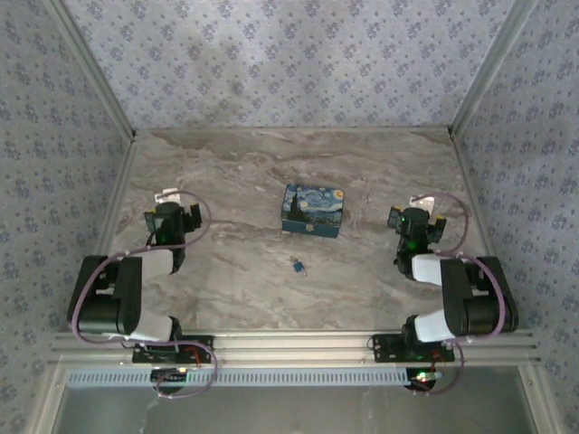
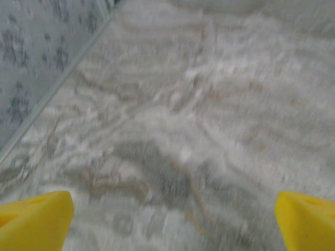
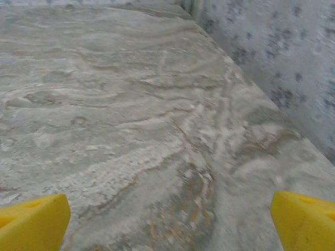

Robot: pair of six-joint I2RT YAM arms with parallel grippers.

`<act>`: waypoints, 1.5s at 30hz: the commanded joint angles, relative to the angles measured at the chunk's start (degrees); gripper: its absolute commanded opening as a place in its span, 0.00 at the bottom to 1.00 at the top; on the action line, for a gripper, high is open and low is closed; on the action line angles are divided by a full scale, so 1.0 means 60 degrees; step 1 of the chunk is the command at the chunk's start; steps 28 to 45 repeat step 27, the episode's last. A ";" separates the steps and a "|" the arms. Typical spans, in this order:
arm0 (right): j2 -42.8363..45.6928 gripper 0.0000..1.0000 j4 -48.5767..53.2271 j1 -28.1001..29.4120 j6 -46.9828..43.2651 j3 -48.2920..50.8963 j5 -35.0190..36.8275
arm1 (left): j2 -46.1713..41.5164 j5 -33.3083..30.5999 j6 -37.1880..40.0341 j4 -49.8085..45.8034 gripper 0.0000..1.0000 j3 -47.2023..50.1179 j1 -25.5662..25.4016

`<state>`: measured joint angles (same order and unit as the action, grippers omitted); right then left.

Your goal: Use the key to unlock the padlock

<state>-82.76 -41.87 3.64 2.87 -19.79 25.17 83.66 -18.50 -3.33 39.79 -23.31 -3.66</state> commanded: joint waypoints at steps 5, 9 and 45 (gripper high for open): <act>-0.0674 1.00 -0.0900 -0.0493 -0.0390 -0.0280 -0.1995 | 0.0668 0.1284 0.0101 0.1233 0.98 0.0033 0.0520; -0.0810 1.00 -0.1330 -0.0538 -0.0514 -0.0206 -0.2318 | 0.0741 0.1264 0.0142 0.1552 0.98 0.0110 0.0507; -0.0752 1.00 -0.1093 -0.0706 -0.0479 -0.0267 -0.2722 | 0.0706 0.1253 0.0138 0.1440 0.98 0.0079 0.0504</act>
